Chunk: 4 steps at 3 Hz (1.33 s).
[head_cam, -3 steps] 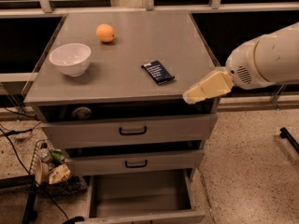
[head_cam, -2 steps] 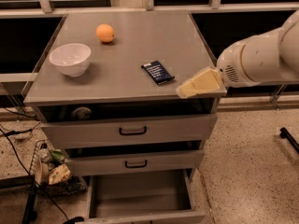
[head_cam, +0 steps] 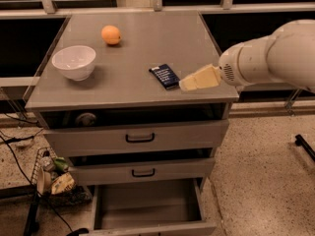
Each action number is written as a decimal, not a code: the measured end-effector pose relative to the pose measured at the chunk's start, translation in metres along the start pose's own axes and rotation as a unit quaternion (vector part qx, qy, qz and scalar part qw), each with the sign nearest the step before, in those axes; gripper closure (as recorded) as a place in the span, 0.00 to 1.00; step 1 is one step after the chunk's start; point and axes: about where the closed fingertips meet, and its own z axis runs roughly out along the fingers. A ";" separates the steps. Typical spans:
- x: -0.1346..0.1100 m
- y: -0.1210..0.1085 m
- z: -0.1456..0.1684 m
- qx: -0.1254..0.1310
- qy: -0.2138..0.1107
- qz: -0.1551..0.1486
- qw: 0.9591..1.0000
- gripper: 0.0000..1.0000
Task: Place rxbar blueberry into bottom drawer
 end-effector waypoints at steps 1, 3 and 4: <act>0.002 -0.011 0.023 -0.002 -0.010 0.040 0.999 0.00; 0.001 0.002 0.033 -0.013 -0.015 0.045 0.999 0.00; -0.004 0.013 0.047 -0.037 -0.021 0.054 0.998 0.00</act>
Offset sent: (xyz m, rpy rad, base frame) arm 0.0188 -0.0010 -0.0095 0.0619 0.0083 -0.0257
